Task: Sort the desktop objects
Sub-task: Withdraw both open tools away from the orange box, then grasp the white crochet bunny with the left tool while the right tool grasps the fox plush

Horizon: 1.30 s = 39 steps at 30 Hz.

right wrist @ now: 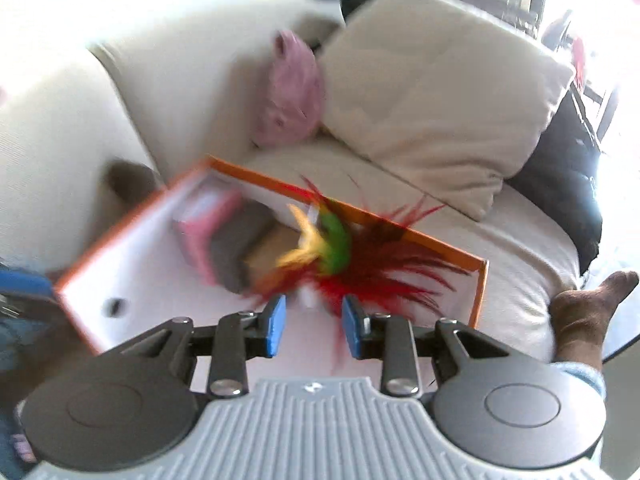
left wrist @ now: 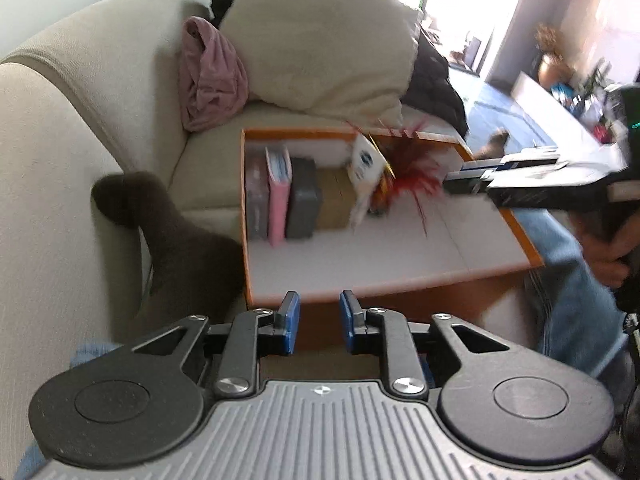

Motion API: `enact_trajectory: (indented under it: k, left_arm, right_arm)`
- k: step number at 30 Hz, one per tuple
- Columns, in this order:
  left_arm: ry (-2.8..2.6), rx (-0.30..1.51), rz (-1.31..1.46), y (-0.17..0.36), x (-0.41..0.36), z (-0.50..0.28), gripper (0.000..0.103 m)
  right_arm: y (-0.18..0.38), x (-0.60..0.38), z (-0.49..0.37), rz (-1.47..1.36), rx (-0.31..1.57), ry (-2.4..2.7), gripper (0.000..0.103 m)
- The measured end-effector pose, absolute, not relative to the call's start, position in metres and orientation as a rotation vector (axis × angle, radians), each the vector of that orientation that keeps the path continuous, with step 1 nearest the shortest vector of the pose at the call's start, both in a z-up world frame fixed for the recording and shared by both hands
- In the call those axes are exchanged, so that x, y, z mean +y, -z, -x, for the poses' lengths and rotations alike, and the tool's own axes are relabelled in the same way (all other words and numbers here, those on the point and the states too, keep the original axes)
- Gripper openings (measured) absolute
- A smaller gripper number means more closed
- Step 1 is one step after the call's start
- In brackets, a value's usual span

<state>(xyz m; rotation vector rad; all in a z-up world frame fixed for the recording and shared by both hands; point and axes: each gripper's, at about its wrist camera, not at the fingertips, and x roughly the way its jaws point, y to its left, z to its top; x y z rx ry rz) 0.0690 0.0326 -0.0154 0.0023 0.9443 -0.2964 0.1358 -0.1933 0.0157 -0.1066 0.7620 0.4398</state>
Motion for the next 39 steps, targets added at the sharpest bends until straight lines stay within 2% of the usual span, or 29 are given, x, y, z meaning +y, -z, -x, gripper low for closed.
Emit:
enact_trajectory:
  k: [3,5,9,14,16,20,22,26,31,35,39]
  left_arm:
    - [0.313,0.954,-0.051,0.019,0.027,-0.046,0.027]
    - [0.325,0.969,-0.080,0.024,0.024,-0.033,0.033]
    - [0.263,1.001,-0.115,0.035,0.026,-0.020,0.055]
    - [0.195,1.099,-0.108,0.056,0.037,-0.019,0.058]
    - [0.172,1.132,-0.121,0.065,0.039,-0.019,0.060]
    - [0.115,1.192,-0.107,0.082,0.050,-0.018,0.060]
    - [0.121,1.194,-0.078,0.086,0.054,-0.019,0.060]
    - [0.158,1.227,-0.020,0.097,0.055,-0.024,0.060]
    - [0.211,1.309,0.145,0.123,0.067,-0.023,0.061]
    - [0.226,1.312,0.134,0.125,0.063,-0.021,0.061]
    - [0.235,1.333,0.139,0.132,0.060,-0.024,0.052]
  right_arm:
    - [-0.026,-0.203,-0.096,0.026,0.713,-0.485,0.033]
    - [-0.026,-0.203,-0.079,-0.012,0.706,-0.508,0.033]
    - [-0.005,-0.200,-0.041,-0.086,0.792,-0.519,0.034]
    - [0.044,-0.186,-0.035,-0.248,1.026,-0.527,0.036]
    - [0.059,-0.175,-0.033,-0.295,1.102,-0.537,0.044]
    - [0.075,-0.158,-0.036,-0.383,1.198,-0.559,0.050]
    - [0.082,-0.151,-0.036,-0.420,1.220,-0.534,0.062]
    - [0.095,-0.139,-0.044,-0.513,1.263,-0.482,0.065]
    - [0.108,-0.122,-0.047,-0.465,1.282,-0.429,0.065]
    - [0.115,-0.110,-0.047,-0.383,1.250,-0.403,0.054]
    - [0.124,-0.097,-0.042,-0.316,1.237,-0.410,0.048]
